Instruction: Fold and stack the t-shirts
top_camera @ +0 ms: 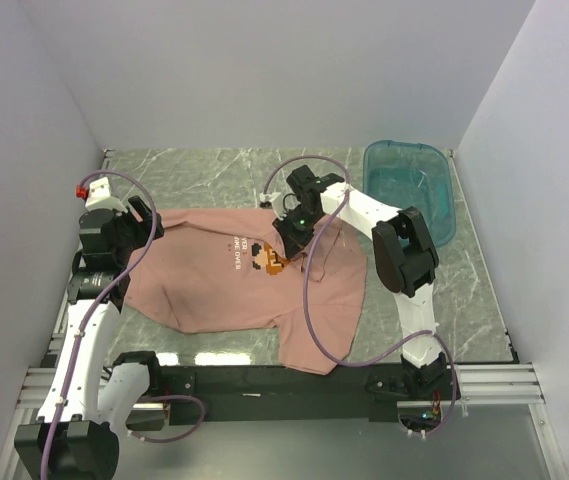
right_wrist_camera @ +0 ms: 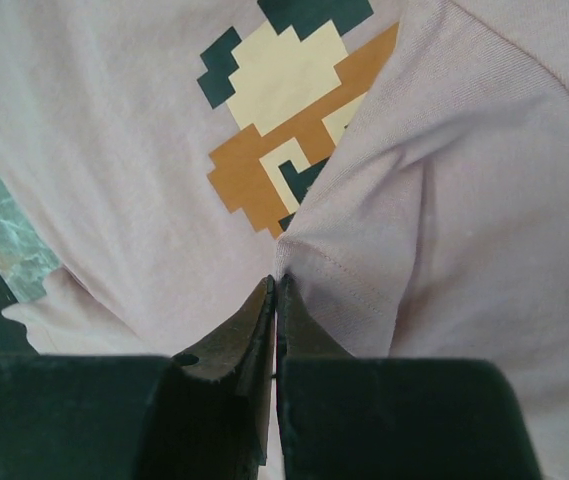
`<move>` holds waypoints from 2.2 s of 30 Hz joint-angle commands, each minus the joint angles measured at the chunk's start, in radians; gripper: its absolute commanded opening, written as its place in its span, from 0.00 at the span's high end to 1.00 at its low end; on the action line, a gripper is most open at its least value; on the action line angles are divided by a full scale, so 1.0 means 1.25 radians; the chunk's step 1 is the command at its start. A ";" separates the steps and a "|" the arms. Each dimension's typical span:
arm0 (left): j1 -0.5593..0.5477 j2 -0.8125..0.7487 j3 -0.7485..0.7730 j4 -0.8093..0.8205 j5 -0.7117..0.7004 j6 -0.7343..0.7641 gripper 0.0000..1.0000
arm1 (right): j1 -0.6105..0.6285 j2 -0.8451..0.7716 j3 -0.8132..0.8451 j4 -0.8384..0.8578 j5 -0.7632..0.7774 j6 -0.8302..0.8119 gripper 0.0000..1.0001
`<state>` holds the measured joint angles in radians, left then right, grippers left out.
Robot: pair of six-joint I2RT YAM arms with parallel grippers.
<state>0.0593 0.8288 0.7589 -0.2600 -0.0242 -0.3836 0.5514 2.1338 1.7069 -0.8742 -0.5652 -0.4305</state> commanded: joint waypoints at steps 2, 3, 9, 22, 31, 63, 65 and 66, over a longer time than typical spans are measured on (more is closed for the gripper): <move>-0.002 0.001 -0.003 0.015 -0.005 -0.007 0.26 | 0.006 -0.058 -0.005 -0.035 -0.008 -0.040 0.95; -0.002 0.006 -0.003 0.015 -0.008 -0.011 0.26 | 0.007 -0.056 -0.001 -0.044 -0.017 -0.046 0.91; 0.000 0.051 -0.001 0.017 -0.033 -0.071 0.20 | 0.014 -0.052 0.061 -0.132 -0.187 -0.085 0.74; 0.178 0.277 -0.076 0.139 0.213 -0.340 0.31 | -0.061 -0.150 -0.039 -0.008 -0.052 -0.036 0.69; 0.182 0.265 -0.029 0.076 0.179 -0.291 0.30 | 0.053 -0.151 -0.066 0.083 0.159 -0.019 0.62; 0.182 0.024 -0.011 -0.055 -0.047 -0.215 0.18 | 0.285 -0.052 -0.109 0.201 0.590 -0.005 0.55; 0.182 0.024 -0.011 -0.055 -0.047 -0.215 0.18 | 0.287 -0.050 -0.114 0.200 0.588 0.000 0.55; 0.181 0.024 -0.010 -0.055 -0.046 -0.213 0.18 | 0.285 -0.049 -0.115 0.199 0.590 0.000 0.55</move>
<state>0.2821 0.8783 0.7300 -0.3283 -0.0544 -0.6441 0.8982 2.0682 1.5734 -0.6376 0.1646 -0.4423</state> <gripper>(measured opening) 0.820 0.455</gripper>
